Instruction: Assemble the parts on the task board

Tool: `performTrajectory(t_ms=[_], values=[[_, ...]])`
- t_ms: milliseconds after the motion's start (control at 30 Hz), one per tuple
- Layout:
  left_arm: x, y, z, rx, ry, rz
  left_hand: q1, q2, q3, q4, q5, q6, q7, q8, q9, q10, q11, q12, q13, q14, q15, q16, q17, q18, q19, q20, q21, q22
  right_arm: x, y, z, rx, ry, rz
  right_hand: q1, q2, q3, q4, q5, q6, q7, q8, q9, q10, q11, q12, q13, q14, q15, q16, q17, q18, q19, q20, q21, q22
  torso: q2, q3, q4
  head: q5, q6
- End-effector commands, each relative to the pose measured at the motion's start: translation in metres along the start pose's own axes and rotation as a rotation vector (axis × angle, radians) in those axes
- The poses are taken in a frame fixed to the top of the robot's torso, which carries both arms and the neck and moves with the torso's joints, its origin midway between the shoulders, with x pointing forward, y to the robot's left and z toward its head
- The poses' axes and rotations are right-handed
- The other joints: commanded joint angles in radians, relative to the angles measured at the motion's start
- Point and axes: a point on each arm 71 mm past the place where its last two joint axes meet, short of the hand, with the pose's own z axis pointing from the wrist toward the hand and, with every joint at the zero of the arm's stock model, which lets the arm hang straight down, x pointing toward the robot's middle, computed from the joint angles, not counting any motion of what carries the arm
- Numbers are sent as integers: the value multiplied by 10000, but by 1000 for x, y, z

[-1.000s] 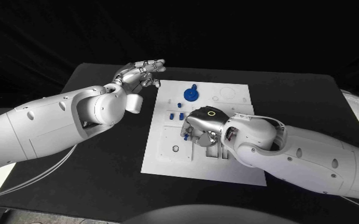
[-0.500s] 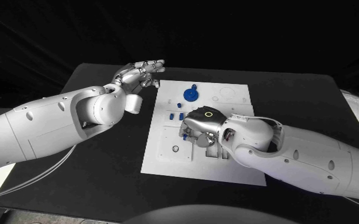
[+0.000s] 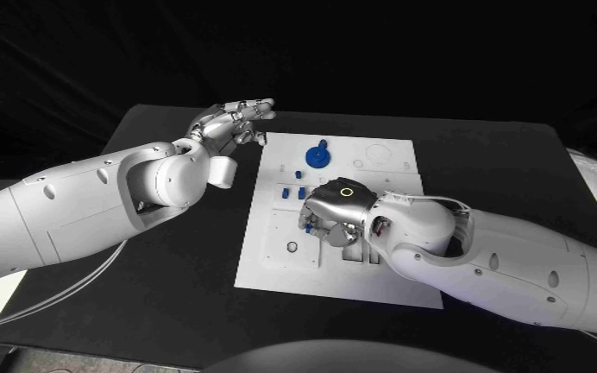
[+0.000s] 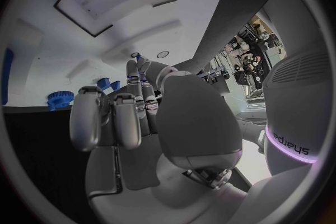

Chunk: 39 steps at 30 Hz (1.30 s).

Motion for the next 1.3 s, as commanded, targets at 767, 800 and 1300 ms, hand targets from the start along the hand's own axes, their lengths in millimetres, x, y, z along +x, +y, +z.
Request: performTrajectory(t_ms=[767,800,1300], values=[[2,0,1,-5,253,-20,83,5,-43,-35,19,-90,15,47,-12,-94,12,30,13,-76,-10,-64,-29,91,-39,25,-40,-17,3,-4,-6,590,70,-670,-215,33,-135,-40,35,174,6,64,55,62,-74,-14,-1,659,-40,38,363,64,7,-20,28,13,2,-4,1,-14,0],[2,0,1,-8,258,-21,83,5,-43,-35,19,-90,15,47,-12,-94,12,30,13,-76,-10,-64,-29,91,-39,25,-40,-17,3,-4,-5,596,67,-676,-223,35,-140,-38,35,174,5,63,56,63,-74,-15,-2,658,-41,37,362,65,6,-21,26,11,2,-4,1,-14,0],[2,0,0,-52,289,-26,76,0,-57,-35,16,-103,21,49,-12,-118,18,49,17,-82,-5,-64,-35,91,-43,29,-45,-19,5,-2,-2,486,310,-593,-261,33,-170,-30,33,176,-5,60,61,68,-80,-19,-5,657,-44,36,359,65,4,-25,23,8,-2,-12,2,12,-82]])
